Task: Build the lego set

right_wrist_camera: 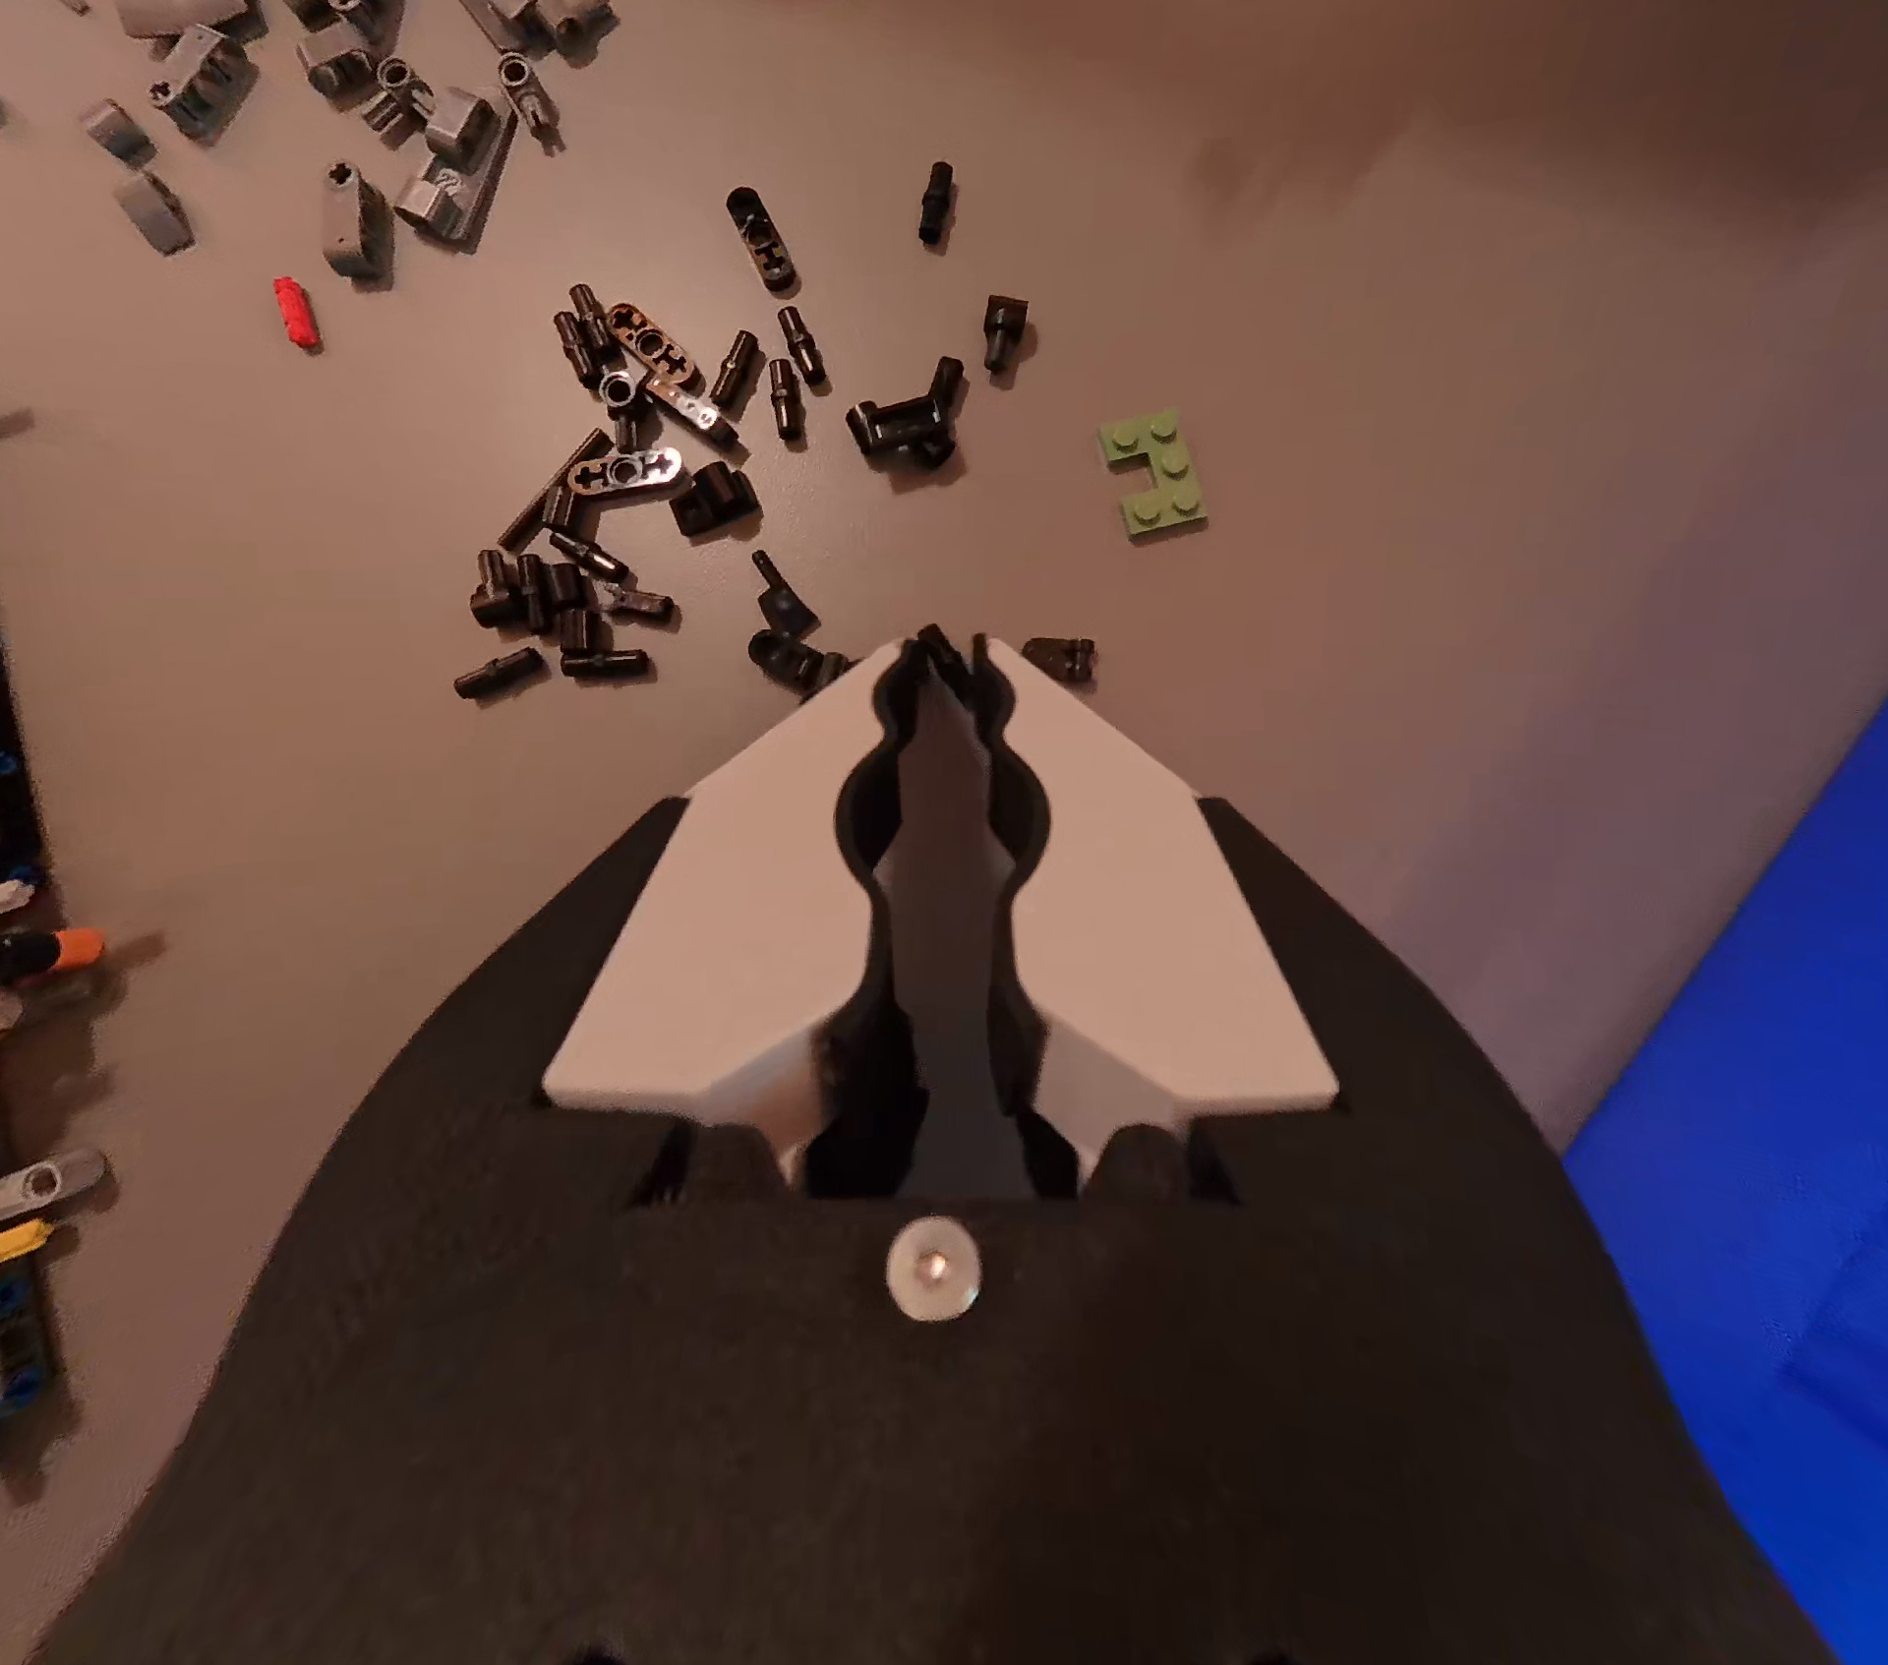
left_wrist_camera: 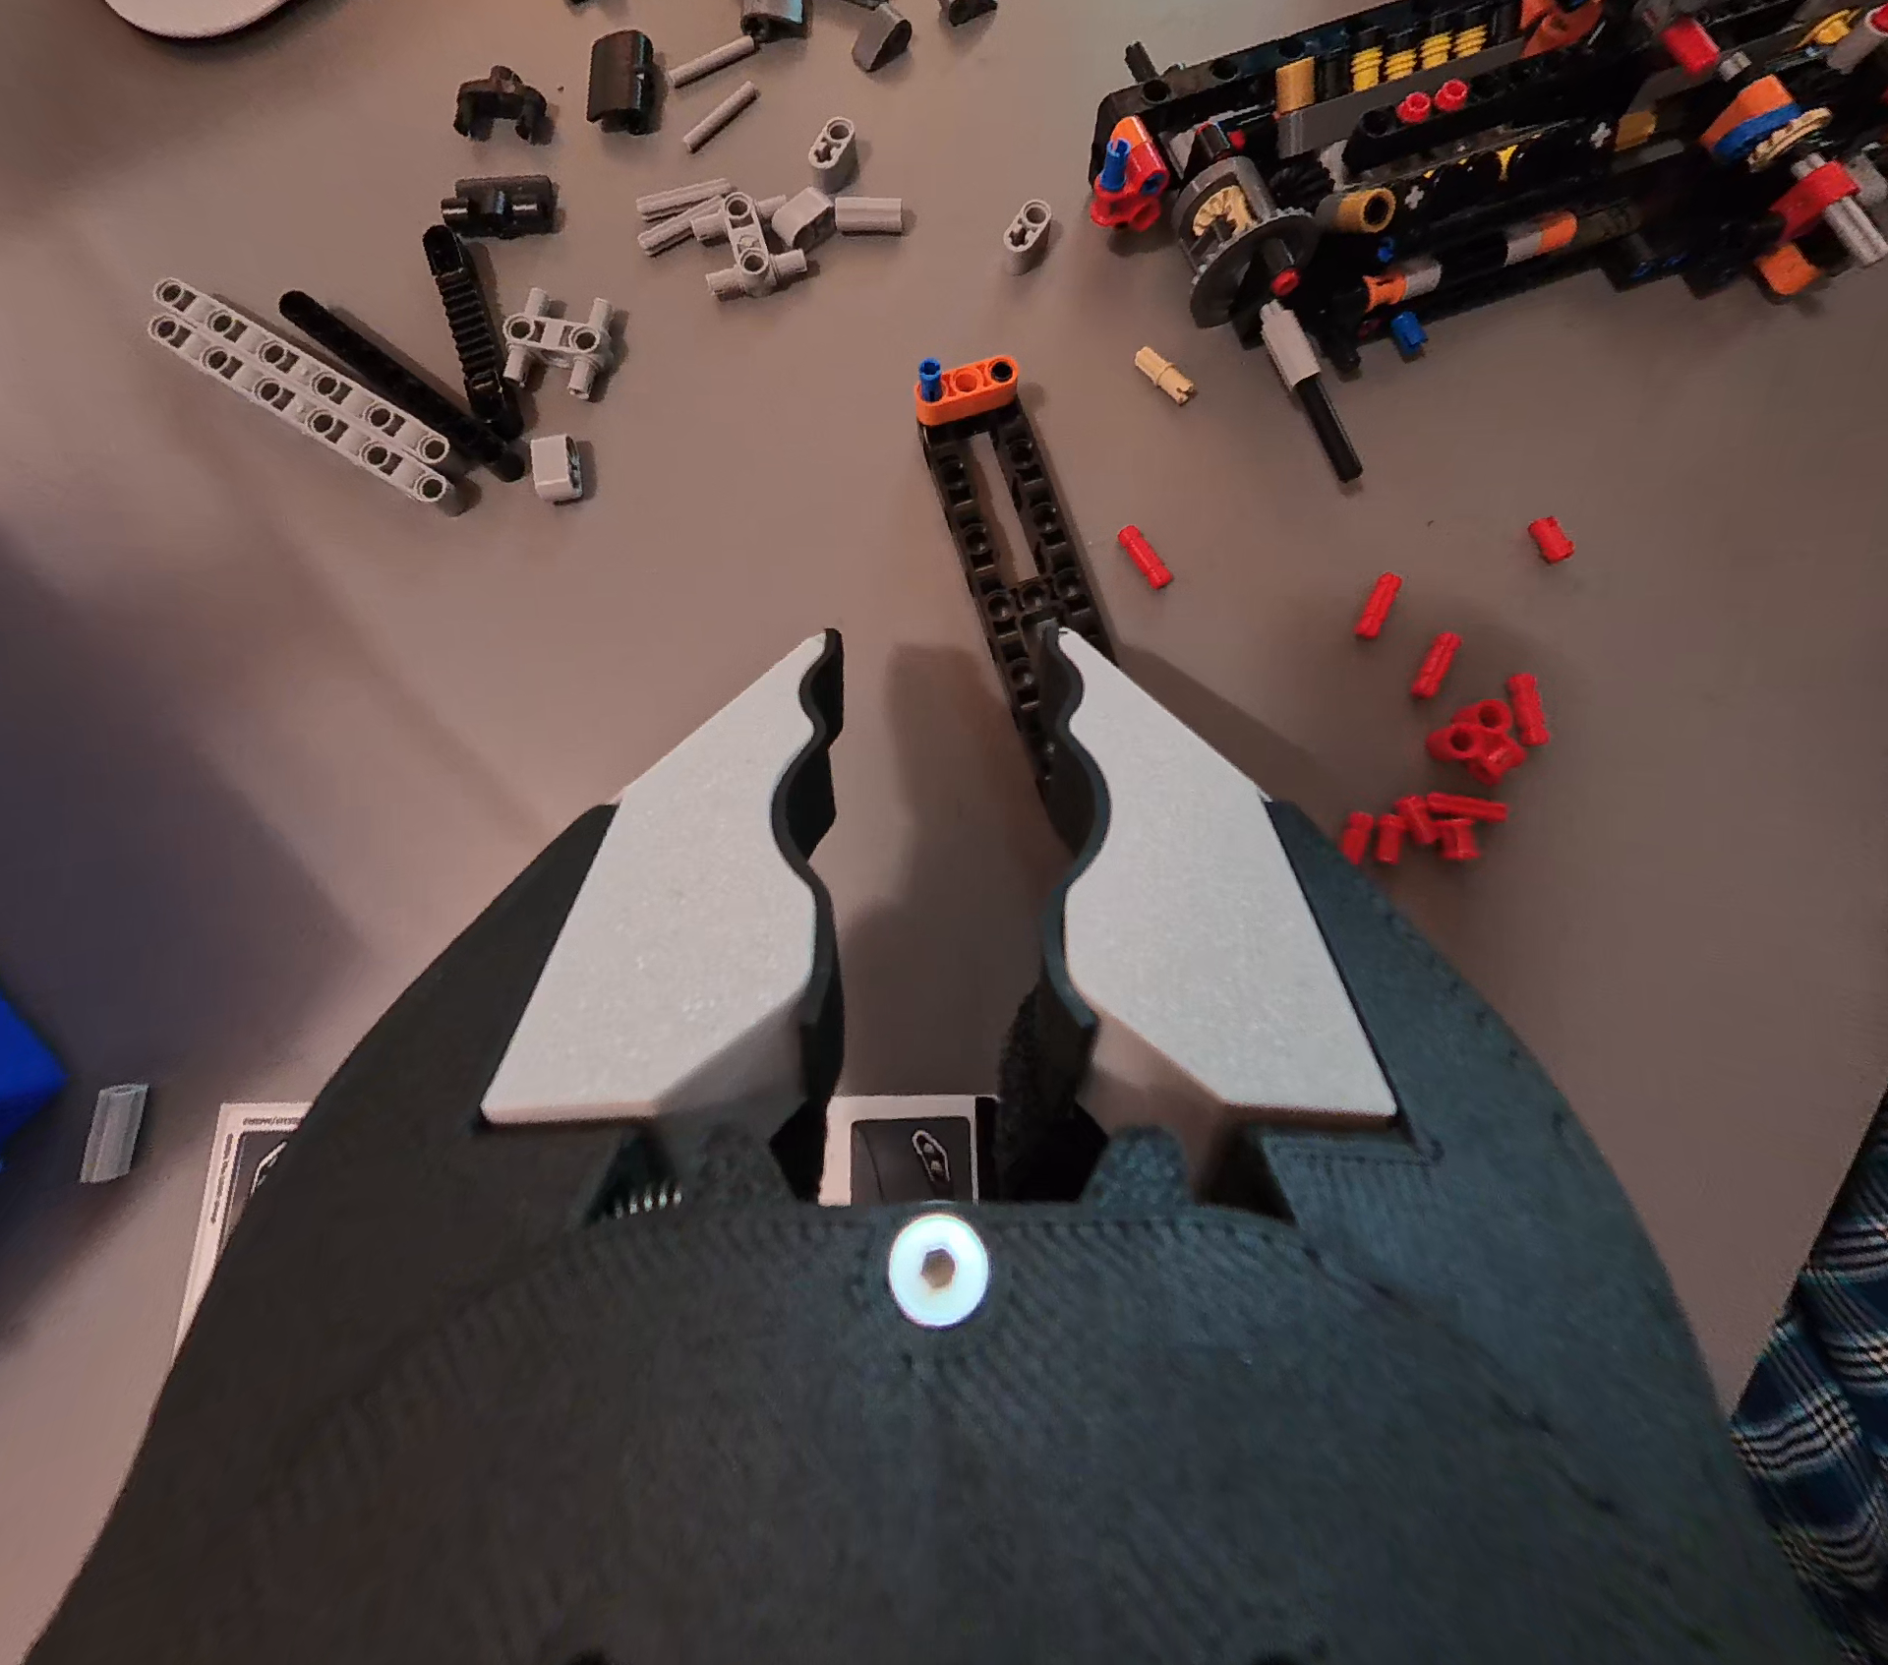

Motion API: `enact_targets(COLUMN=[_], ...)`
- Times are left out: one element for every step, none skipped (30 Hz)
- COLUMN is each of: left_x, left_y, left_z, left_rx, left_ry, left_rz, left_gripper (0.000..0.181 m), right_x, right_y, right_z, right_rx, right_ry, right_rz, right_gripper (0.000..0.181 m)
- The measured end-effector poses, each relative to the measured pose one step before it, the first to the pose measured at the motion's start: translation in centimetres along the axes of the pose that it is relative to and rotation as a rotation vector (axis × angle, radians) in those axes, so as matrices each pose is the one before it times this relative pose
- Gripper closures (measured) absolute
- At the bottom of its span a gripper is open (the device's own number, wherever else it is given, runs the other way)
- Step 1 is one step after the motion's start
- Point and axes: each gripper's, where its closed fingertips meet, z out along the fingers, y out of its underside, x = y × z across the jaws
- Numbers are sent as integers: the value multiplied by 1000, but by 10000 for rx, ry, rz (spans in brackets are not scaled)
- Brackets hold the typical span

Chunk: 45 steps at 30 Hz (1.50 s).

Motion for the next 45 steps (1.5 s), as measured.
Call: enact_targets(left_x=[25,14,7,-11,-12,7,18,9,41,48,16,15,6,-1,-3,-13,6,6,32,-12,-75,-124,-108,-106,-136,84,280,187,373,425,541,878,554,389,243,103,200,237,91,139,56,-125,-37,160,40], left_y=[13,13,11,12,16,8,18,14,4,-8,0,-9,16,13,24,42,45,31,33,19,-33,-156,-337,-635,-1044,-1354,-1532,-1715,-1872,-1964,-1930,-1575,-1201,-867,-646,-519,-397,-212,-112,-216,-277,-239,-64,12,64], left_z=[10,-11,-26,-14,-5,6,16,20,28,10,3,10,-10,-6,-17,-13,-3,-4,6,-11,-36,-96,-173,-272,-354,-268,-77,104,222,260,343,447,491,449,301,83,-30,-28,-31,-127,-187,-183,-82,-8,14], left_rx=[-17,-4,3,5,7,1,-9,-11,-8,-6,-6,-2,-9,-11,-10,-19,-19,-19,-17,-14,-4,34,95,157,245,251,225,245,312,388,415,282,155,100,110,164,137,56,32,146,167,122,11,-6,-20], left_ry=[0,2,7,-1,-1,12,4,-4,14,14,2,6,1,-7,-5,-1,-3,-4,6,-25,-65,-102,-112,-155,-239,-183,-156,-253,-158,-142,-64,169,-13,-72,-131,-182,-61,14,-49,-19,-84,-203,-127,7,-66], left_rz=[20,8,-7,-9,-8,-6,10,16,12,14,10,6,5,7,-2,-10,-1,3,7,20,14,-3,18,78,196,394,579,608,590,585,558,582,547,473,405,358,288,183,91,79,87,114,117,126,98], left_gripper=[143,143,143,143,143,143,143,143,143,143,143,143,143,143,143,143,143,143,143,143,143,142,141,141,140,139,139,140,140,140,142,141,140,141,141,142,143,147,148,154,162,167,167,171,173], right_x=[-136,41,99,67,82,181,18,-116,-98,-38,-109,22,85,37,-9,-20,4,11,-53,-63,-103,-185,-558,-1133,-1530,-1987,-2374,-2414,-2229,-2057,-1814,-1358,-1005,-819,-523,-354,-348,-384,-215,-38,95,71,-25,-17,63], right_y=[84,112,125,43,107,135,30,23,-70,-66,-58,-35,2,19,-5,6,-2,5,14,-86,-236,-411,-734,-908,-1184,-1427,-1689,-1605,-1255,-1052,-915,-604,-315,-212,-79,79,-51,-215,-106,6,3,54,4,-37,65], right_z=[-40,-54,-72,-79,1,26,16,49,68,79,72,75,63,32,13,4,-10,-9,-32,-149,-329,-525,-695,-654,-535,-362,-114,258,560,718,826,955,972,918,826,711,529,361,270,201,134,95,41,3,22], right_rx=[13,-3,-18,29,-31,-74,-4,-34,10,4,-17,-33,-23,-20,-22,6,23,38,43,105,138,136,213,181,236,296,417,366,210,163,179,76,-40,-52,-97,-171,-72,53,-2,-69,-58,-68,-36,-14,-75], right_ry=[-94,54,100,28,-18,28,-70,-148,-116,-58,-140,-102,-64,-83,-79,-43,-18,29,3,23,44,87,-38,-364,-598,-872,-1073,-1122,-1059,-1059,-1051,-876,-683,-565,-389,-275,-255,-287,-191,-73,7,-31,-83,-55,11], right_rz=[-41,-89,-132,-76,-30,-56,-153,-167,-181,-192,-81,40,5,8,22,-15,4,-20,2,12,-17,-100,-222,-180,-80,-7,48,127,71,58,150,194,99,48,85,39,-6,54,73,14,34,85,75,28,23], right_gripper=[170,170,170,171,173,173,174,174,173,172,174,175,177,178,178,178,179,180,180,180,179,180,180,180,180,180,180,180,180,181,180,180,180,180,179,179,179,179,179,179,179,179,179,179,179])
